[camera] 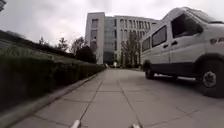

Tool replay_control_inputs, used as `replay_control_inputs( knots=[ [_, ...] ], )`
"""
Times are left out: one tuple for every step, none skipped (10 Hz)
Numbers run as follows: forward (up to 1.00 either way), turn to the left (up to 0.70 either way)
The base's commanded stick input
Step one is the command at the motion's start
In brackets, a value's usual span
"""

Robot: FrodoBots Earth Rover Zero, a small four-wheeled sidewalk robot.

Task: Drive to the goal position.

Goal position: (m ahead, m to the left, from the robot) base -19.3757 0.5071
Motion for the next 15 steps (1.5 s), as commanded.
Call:
replay_control_inputs(
  knots=[
    [0.70, 0.00],
    [0.70, 0.00],
    [0.70, 0.00],
    [0.70, 0.00],
    [0.70, 0.00],
    [0.70, 0.00],
    [0.70, 0.00],
    [0.70, 0.00],
    [0.70, 0.00],
    [0.70, 0.00],
    [0.70, 0.00],
    [0.70, 0.00],
    [0.70, 0.00],
    [0.70, 0.00],
    [0.70, 0.00]
  ],
)
